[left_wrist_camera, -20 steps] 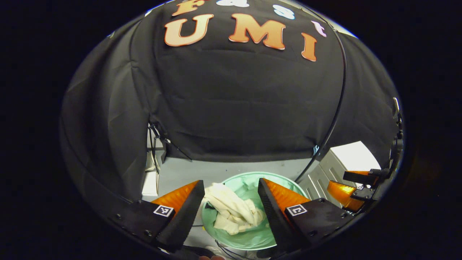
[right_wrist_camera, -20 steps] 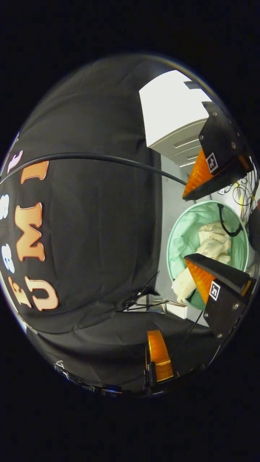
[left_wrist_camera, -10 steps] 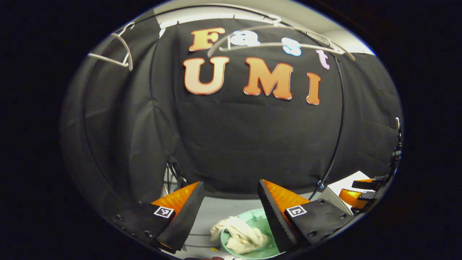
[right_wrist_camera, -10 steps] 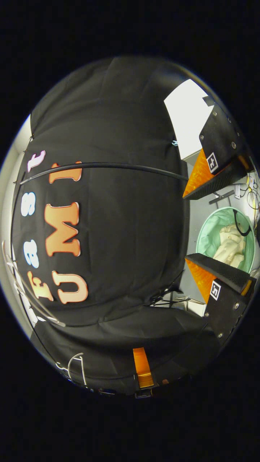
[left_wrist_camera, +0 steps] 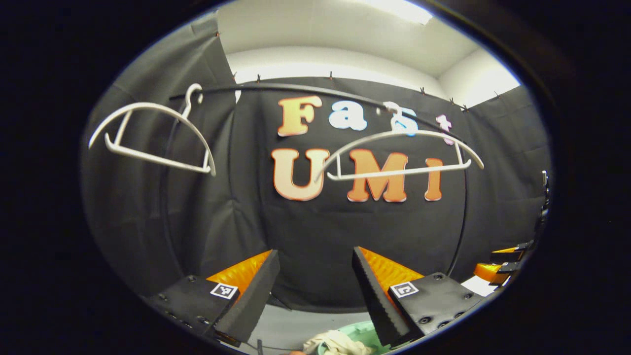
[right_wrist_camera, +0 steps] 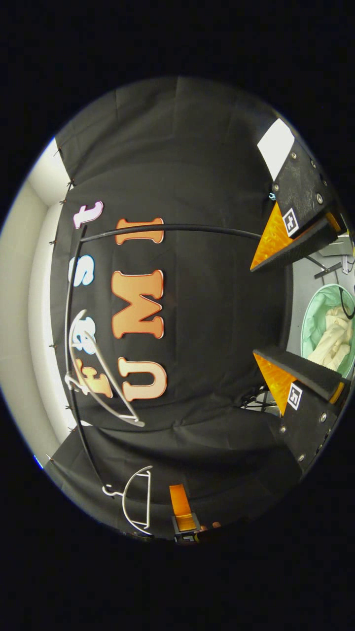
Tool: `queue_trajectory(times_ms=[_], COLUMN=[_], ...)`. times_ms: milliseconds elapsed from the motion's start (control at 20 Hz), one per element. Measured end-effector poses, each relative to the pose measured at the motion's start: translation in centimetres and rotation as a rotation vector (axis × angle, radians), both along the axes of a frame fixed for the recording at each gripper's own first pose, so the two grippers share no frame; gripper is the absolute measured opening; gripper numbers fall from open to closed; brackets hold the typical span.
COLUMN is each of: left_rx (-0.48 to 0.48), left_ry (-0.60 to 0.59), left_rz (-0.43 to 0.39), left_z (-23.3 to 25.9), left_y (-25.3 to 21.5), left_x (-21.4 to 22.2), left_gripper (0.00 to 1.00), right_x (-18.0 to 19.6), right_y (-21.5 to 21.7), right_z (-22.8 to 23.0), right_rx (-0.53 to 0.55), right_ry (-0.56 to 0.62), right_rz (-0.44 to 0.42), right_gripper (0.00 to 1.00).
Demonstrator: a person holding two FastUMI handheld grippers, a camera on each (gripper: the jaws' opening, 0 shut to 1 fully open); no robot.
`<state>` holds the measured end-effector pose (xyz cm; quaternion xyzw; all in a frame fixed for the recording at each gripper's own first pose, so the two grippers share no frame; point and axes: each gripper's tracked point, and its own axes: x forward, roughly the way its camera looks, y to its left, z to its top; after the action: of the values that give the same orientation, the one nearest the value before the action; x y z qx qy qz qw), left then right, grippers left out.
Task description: Grasp the clothes on the hanger with both hands and then place them into the laundry hamper below.
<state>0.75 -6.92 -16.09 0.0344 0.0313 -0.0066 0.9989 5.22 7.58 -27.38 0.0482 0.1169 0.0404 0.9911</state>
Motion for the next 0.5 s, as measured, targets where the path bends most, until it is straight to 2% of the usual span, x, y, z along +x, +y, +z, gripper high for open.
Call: queue_trajectory(times_ms=[150,250,400,500], left_rx=[-0.015,-0.04,-0.054,-0.041], left_ry=[-0.041,-0.077,-0.126,-0.132], left_rz=[0.023,0.05,0.078,0.095], left_z=[2.8,4.5,6.3,6.5], left_y=[1.9,3.4,4.9,5.7], left_x=[-1.0,-1.9,-2.8,-3.1], left_gripper=[0.99,0.94,0.94,0.99], right_x=[-0.3,-0.4,-0.9,-0.9], right_y=[-0.1,-0.1,-0.4,-0.6], right_z=[2.8,4.6,6.7,7.6], right_rx=[-0.01,-0.012,-0.005,-0.009], right_ry=[-0.046,-0.073,-0.111,-0.129], right_rz=[0.004,-0.002,0.001,-0.003], right_gripper=[0.92,0.92,0.92,0.92])
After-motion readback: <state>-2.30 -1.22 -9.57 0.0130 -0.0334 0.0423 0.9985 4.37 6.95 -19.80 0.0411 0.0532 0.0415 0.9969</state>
